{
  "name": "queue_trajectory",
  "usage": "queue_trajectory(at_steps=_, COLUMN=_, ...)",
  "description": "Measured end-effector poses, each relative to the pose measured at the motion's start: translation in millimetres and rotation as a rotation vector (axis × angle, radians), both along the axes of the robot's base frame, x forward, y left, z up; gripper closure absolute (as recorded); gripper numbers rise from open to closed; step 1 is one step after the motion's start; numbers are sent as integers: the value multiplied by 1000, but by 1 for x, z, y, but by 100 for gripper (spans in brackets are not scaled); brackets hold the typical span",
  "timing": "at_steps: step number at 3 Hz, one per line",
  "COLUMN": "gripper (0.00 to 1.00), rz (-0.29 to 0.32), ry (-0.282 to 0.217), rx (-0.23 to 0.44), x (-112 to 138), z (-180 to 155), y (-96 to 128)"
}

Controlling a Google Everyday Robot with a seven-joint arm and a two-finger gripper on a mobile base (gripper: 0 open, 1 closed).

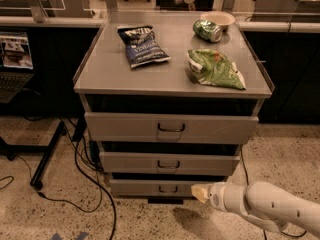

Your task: Open bottom drawer

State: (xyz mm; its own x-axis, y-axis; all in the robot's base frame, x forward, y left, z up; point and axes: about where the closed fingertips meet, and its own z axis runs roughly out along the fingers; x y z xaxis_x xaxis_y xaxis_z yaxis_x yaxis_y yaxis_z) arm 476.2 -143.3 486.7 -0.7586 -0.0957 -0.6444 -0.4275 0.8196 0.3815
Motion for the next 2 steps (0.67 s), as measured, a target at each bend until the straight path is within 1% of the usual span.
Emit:
queue_trajectory(at_steps=1, gripper=100, rz=-25, ry=28, rx=58, x=12, z=-42, y=-11)
queue_trajectory(at_steps=2, gripper=100, rz=-90, ry=34, rx=75, x=21, z=-68, y=-21)
